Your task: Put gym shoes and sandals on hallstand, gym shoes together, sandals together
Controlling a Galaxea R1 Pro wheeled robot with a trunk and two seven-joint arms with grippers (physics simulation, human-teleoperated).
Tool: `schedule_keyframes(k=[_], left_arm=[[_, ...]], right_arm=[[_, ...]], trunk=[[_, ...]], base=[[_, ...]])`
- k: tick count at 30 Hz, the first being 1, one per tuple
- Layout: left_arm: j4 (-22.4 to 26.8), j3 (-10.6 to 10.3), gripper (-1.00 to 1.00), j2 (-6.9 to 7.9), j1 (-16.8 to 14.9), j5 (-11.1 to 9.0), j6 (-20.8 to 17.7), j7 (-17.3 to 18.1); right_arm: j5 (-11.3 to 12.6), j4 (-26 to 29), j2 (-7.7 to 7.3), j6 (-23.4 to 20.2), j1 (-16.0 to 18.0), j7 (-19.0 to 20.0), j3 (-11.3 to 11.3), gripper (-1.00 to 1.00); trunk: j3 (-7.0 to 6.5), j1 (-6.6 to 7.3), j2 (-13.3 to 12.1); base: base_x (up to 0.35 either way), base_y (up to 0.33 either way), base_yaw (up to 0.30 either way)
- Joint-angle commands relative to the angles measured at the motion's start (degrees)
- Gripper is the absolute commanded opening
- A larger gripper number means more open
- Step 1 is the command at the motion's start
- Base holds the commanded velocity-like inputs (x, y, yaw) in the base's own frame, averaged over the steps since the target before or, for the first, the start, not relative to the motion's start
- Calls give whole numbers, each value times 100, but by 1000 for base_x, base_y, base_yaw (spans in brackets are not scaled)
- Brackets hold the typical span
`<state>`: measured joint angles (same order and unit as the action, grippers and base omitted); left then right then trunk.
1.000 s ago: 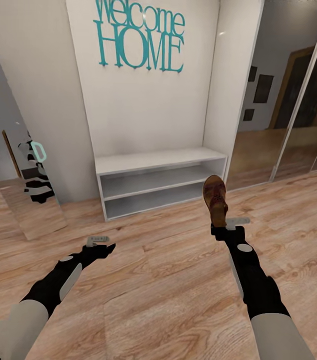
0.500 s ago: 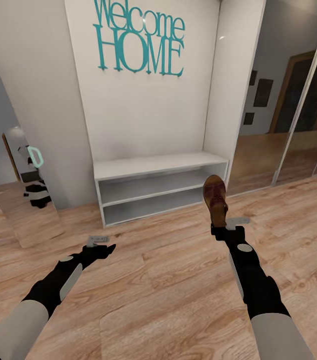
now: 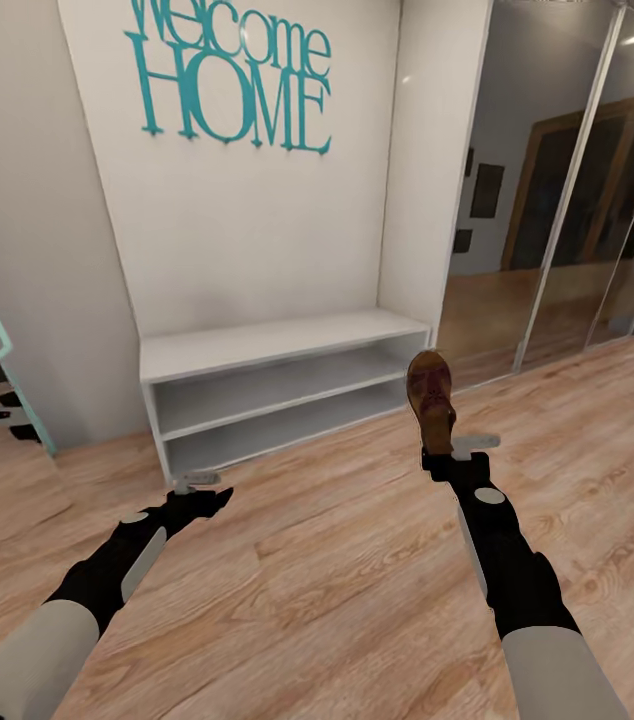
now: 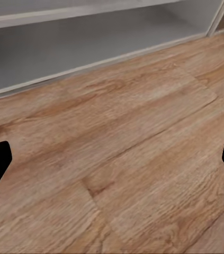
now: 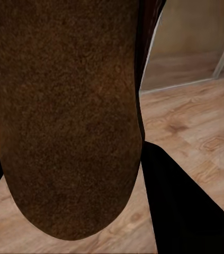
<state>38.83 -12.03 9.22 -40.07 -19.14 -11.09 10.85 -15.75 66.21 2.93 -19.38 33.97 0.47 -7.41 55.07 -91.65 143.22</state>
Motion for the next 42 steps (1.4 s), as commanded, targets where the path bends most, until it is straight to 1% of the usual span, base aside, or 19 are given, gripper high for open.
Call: schedule_keyframes(k=[1,6,15,22,42], left_arm=[[10,-19,100,1,-1,-55,-33,-4],[10,-19,100,-30,-1,-55,-33,-4],[10,-19,100,-34,-1,-55,-33,-4],[10,-19,100,-34,-1,-55,-33,-4],[10,-19,100,-43,-1,-55,-33,-4]], right_arm=[[-25,6,6,-31,4,-3,-6,-100],[-25,6,6,-31,4,-3,-6,-100],[-25,6,6,-31,4,-3,-5,-100],[-25,6,6,-31,4,-3,-6,-100],[-25,11,6,-31,4,-3,-10,-100]], trunk=[[1,-2,2],[-27,-2,2],[-79,-2,2],[-119,-2,2],[-235,-2,2]], base=[[345,0,-256],[345,0,-257],[345,-7,-257],[345,-80,-257],[296,-190,-257]])
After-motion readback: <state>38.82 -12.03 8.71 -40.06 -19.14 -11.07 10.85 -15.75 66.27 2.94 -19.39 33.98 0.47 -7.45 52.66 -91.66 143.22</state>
